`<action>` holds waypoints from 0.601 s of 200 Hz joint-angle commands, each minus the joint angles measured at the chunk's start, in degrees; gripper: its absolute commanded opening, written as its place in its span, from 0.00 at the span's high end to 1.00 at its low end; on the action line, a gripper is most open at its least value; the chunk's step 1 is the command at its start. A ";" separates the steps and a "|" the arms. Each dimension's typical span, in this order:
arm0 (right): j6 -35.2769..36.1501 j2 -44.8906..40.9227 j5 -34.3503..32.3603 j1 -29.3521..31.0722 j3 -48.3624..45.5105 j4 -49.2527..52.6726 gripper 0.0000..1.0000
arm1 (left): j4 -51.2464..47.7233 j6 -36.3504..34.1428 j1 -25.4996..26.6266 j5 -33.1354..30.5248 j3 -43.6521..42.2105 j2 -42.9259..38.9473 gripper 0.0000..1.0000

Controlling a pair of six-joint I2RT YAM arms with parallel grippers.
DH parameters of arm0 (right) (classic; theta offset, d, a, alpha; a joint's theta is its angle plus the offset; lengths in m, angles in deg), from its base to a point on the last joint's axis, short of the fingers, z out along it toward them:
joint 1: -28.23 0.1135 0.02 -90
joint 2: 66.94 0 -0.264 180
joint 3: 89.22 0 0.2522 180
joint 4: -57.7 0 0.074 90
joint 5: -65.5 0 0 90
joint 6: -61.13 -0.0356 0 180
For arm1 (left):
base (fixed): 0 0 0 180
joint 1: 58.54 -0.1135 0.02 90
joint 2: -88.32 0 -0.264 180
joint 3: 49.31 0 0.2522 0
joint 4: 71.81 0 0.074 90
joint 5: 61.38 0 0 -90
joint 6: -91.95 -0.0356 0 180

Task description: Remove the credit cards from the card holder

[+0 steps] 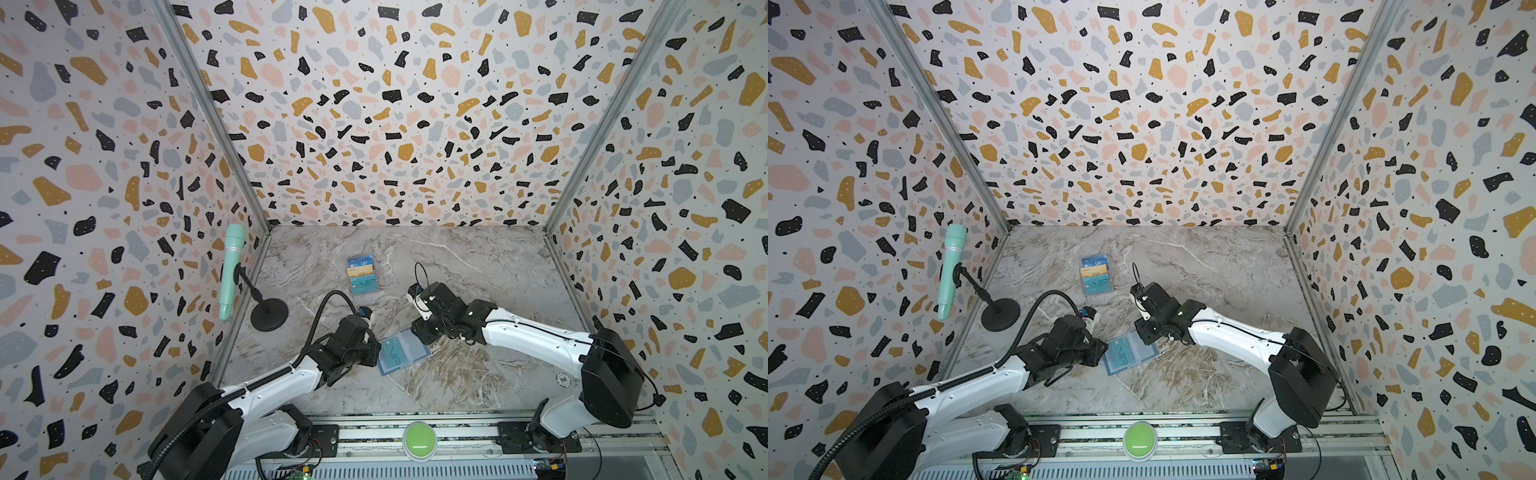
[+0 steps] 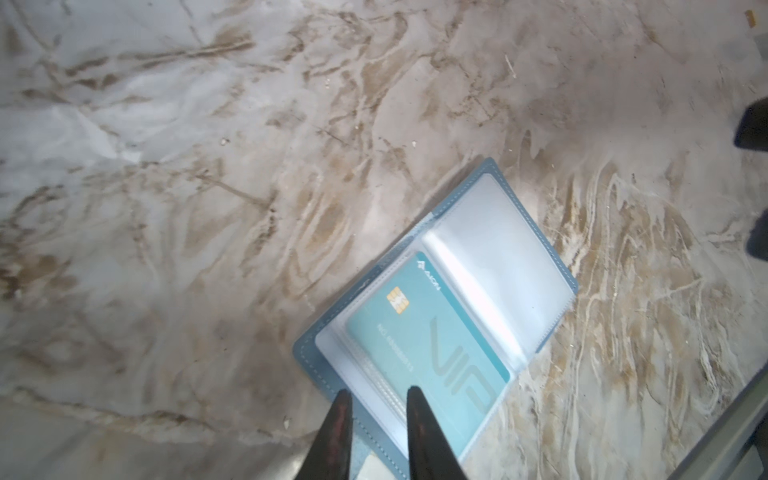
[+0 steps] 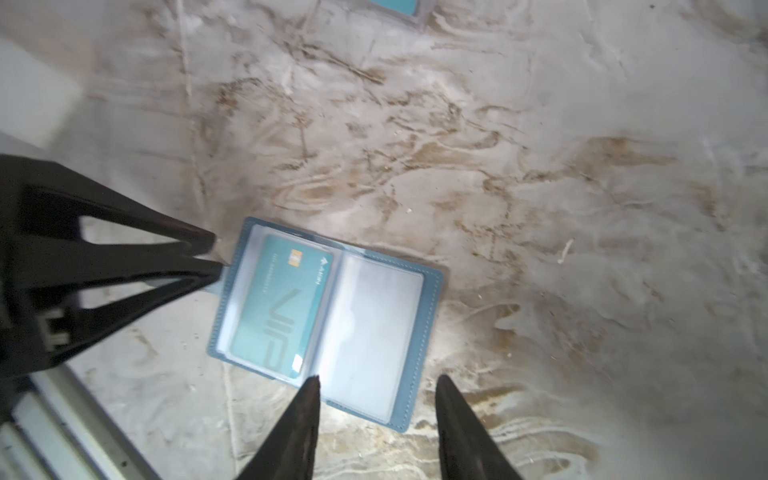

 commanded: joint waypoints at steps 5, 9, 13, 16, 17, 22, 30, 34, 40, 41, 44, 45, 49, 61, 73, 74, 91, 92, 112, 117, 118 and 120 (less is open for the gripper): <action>0.67 0.04 15.98 -2.25 -3.24 -5.09 0.51 | 3.30 -1.55 1.54 1.56 0.17 1.55 0.79; 0.94 0.41 17.90 -2.52 -3.35 -5.66 0.50 | 3.75 -1.58 1.78 1.48 0.08 1.79 0.80; 1.20 0.92 19.43 -2.78 -3.38 -5.91 0.49 | 4.24 -1.59 1.97 1.37 -0.04 2.12 0.80; 1.32 1.28 20.45 -2.94 -3.38 -6.07 0.48 | 4.76 -1.58 2.07 1.50 -0.20 2.35 0.80; 1.31 1.42 20.68 -2.93 -3.38 -6.15 0.48 | 4.95 -1.63 2.14 1.53 -0.24 2.43 0.80; 1.27 2.08 22.06 -3.17 -3.37 -6.80 0.47 | 5.91 -1.92 2.37 1.76 -0.63 2.67 0.81; 0.98 2.95 23.96 -3.58 -3.68 -7.96 0.46 | 7.90 -2.45 2.63 1.99 -1.63 2.86 0.82; 0.76 3.38 24.82 -3.80 -3.81 -8.58 0.46 | 8.78 -2.48 2.65 1.99 -2.16 2.86 0.83; 0.52 4.07 26.09 -4.13 -3.99 -9.33 0.46 | 9.90 -2.48 2.65 1.76 -2.96 2.91 0.84; 0.43 4.21 26.31 -4.19 -3.99 -9.49 0.46 | 10.07 -2.48 2.65 1.70 -3.11 2.93 0.84; 0.19 4.59 26.85 -4.43 -4.06 -9.81 0.46 | 10.45 -2.46 2.65 1.65 -3.34 2.94 0.85; 0.18 4.69 27.00 -4.47 -4.07 -9.91 0.45 | 10.61 -2.47 2.65 1.65 -3.43 2.90 0.85; -0.06 5.20 27.71 -4.72 -4.07 -10.26 0.45 | 11.05 -2.61 2.61 1.65 -3.85 2.90 0.85; -0.49 6.78 28.88 -5.26 -4.04 -10.99 0.44 | 12.00 -2.61 2.65 1.30 -5.02 2.78 0.87; -0.80 8.36 30.17 -5.39 -3.86 -11.76 0.43 | 12.86 -2.73 2.65 1.25 -5.99 2.54 0.89; -0.80 8.56 30.37 -5.39 -3.80 -11.85 0.43 | 12.91 -2.74 2.65 1.27 -6.07 2.57 0.89; -1.06 11.01 32.63 -5.39 -2.57 -12.08 0.42 | 14.63 -2.81 2.65 1.95 -7.40 2.63 0.90; -1.06 11.11 32.79 -5.39 -2.50 -12.10 0.42 | 14.76 -2.82 2.65 2.06 -7.48 2.66 0.90; -1.02 13.21 34.00 -5.37 -1.34 -12.19 0.41 | 16.56 -2.94 2.65 3.06 -8.45 3.19 0.91; -0.99 13.67 34.06 -5.48 -1.15 -12.12 0.41 | 16.57 -3.12 2.65 3.32 -8.61 3.29 0.91; -1.03 13.81 34.08 -5.48 -1.08 -12.17 0.41 | 16.57 -3.15 2.65 3.36 -8.62 3.30 0.91; -1.06 13.95 34.07 -5.48 -1.03 -12.20 0.41 | 16.57 -3.22 2.65 3.46 -8.69 3.35 0.91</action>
